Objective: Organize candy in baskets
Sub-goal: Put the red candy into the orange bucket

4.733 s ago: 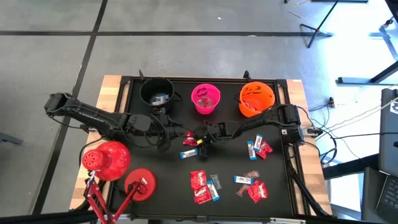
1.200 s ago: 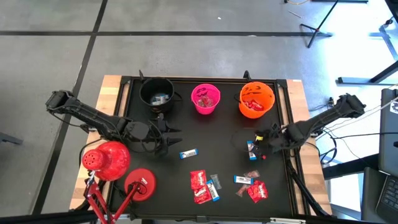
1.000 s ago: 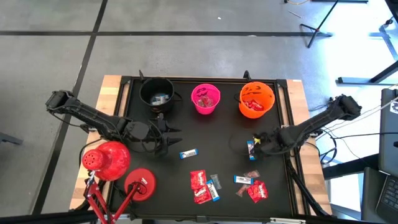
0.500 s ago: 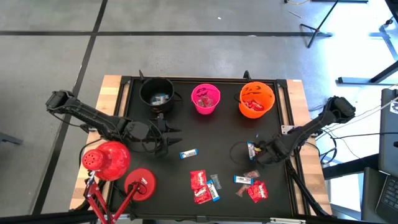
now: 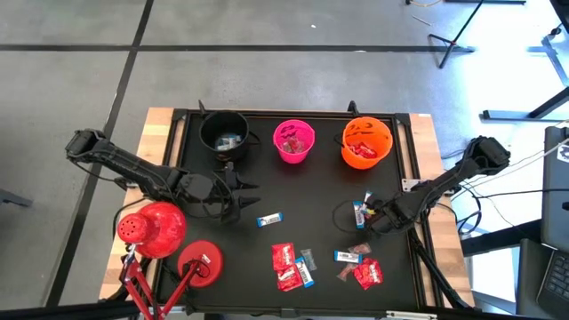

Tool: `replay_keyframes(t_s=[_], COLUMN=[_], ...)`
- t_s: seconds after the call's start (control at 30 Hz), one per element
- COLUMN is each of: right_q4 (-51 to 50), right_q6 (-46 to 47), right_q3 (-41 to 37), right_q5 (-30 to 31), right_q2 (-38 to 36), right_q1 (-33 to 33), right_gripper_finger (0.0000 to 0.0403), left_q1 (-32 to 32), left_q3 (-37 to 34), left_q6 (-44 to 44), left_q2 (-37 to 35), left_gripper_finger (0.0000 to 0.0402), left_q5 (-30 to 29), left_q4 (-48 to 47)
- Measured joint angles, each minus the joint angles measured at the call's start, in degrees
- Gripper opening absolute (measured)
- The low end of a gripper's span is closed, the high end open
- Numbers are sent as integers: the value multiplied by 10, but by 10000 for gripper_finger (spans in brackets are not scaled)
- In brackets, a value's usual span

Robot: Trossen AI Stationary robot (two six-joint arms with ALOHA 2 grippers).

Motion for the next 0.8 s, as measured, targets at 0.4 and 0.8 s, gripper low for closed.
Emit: replay_keyframes(t_s=[0.4, 0.8], right_q4=[-93, -228], right_q6=[-36, -78], right_q3=[110, 257], right_q5=[14, 224], right_q2=[4, 3], right_q1=[0, -11], right_gripper_finger=[15, 3], left_q1=[0, 0], left_q3=[0, 0], left_q6=[4, 5], left_q2=[0, 0], left_gripper_finger=[195, 195], left_q5=[-6, -6], left_q4=[0, 0])
